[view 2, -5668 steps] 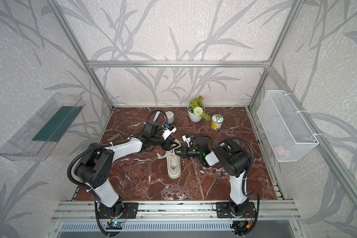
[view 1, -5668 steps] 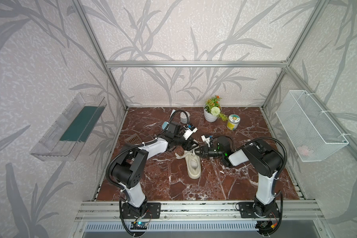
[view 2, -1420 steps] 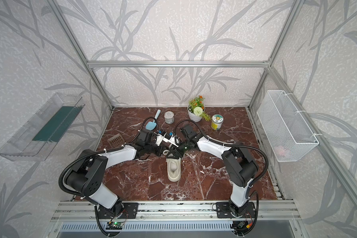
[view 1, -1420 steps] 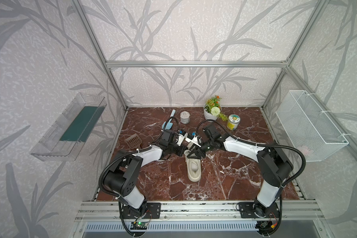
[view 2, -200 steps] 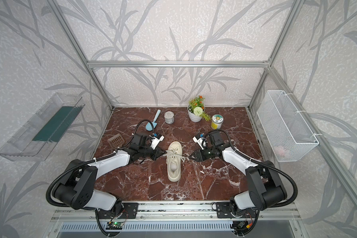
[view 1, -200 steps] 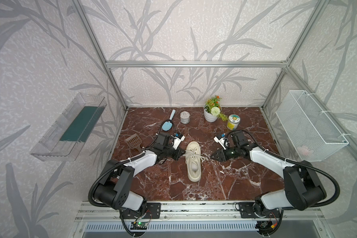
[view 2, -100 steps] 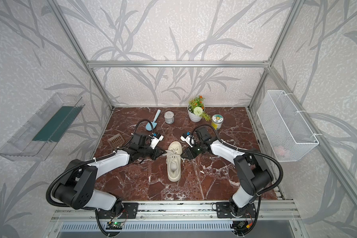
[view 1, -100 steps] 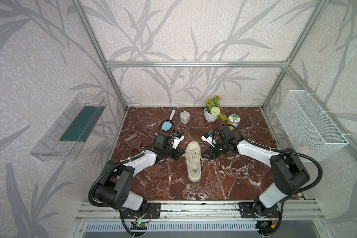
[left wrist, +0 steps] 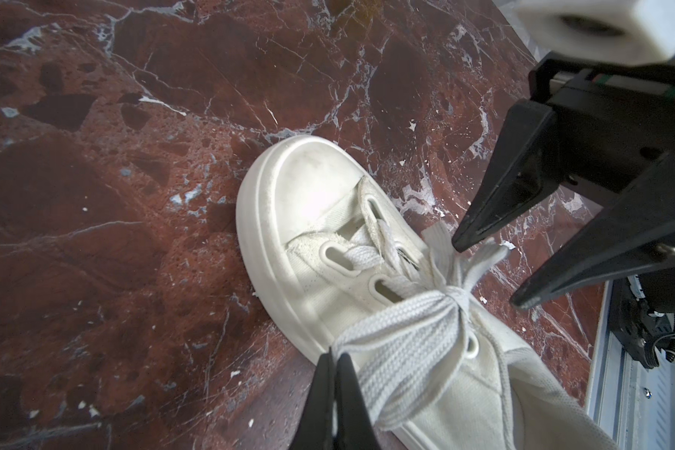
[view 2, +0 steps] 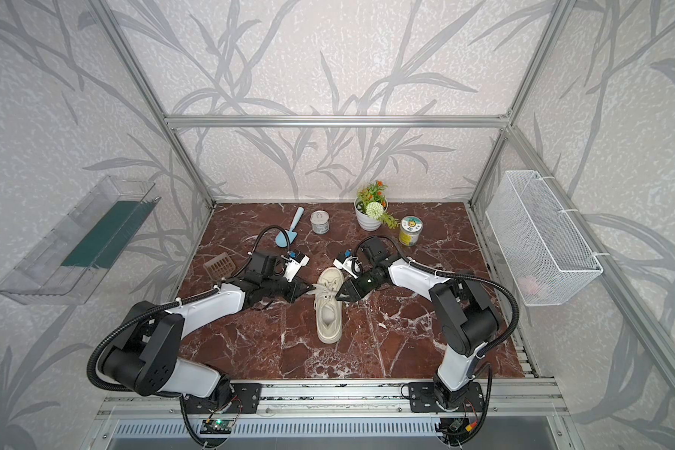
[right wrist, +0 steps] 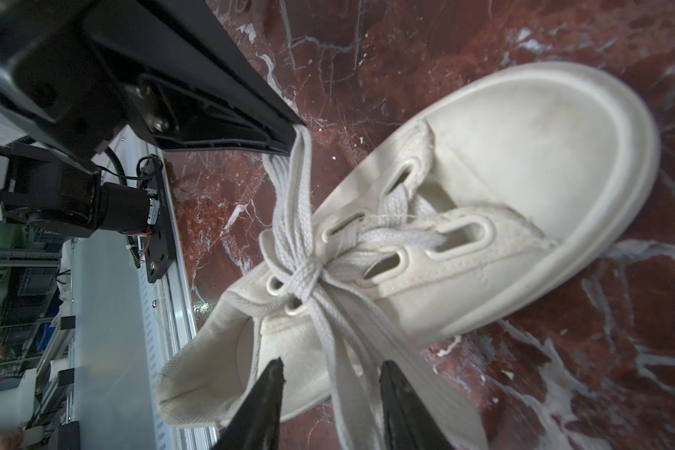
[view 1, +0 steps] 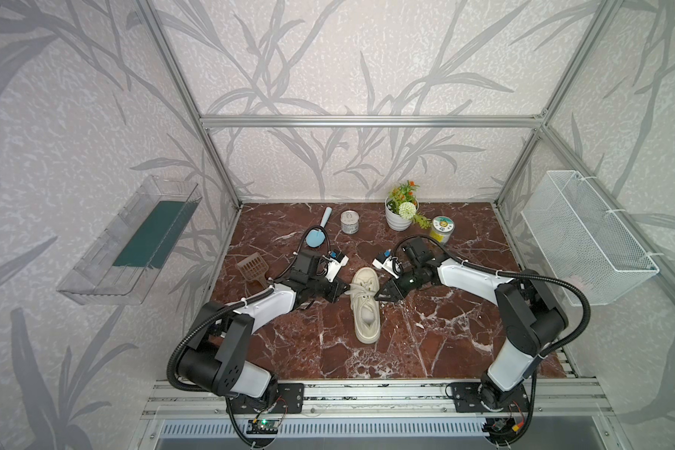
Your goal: Tie the shoes
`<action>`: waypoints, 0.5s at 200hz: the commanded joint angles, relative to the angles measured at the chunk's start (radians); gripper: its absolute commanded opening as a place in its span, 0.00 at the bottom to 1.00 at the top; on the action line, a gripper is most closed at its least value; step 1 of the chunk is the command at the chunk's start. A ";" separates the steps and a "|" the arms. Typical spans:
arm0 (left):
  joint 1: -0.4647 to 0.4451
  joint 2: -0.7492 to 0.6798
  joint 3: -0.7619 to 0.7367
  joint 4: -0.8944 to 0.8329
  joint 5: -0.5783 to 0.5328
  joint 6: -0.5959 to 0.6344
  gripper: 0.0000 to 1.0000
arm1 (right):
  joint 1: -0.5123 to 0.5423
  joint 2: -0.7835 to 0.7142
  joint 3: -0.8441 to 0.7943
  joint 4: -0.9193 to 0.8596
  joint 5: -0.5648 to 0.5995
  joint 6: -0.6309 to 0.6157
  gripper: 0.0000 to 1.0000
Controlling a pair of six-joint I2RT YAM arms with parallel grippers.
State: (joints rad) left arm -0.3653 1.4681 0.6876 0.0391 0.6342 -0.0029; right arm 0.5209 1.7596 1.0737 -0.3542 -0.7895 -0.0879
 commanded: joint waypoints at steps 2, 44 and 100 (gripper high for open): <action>0.004 -0.009 0.027 0.013 0.015 -0.003 0.00 | 0.004 0.033 0.033 -0.038 -0.067 -0.005 0.40; 0.003 -0.010 0.027 0.015 0.015 -0.009 0.00 | 0.005 0.050 0.047 -0.041 -0.040 0.002 0.43; 0.003 -0.008 0.027 0.015 0.015 -0.012 0.00 | 0.007 0.082 0.058 -0.042 -0.074 -0.001 0.40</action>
State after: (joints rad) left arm -0.3653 1.4681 0.6876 0.0391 0.6350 -0.0116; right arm 0.5213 1.8153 1.0996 -0.3763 -0.8246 -0.0807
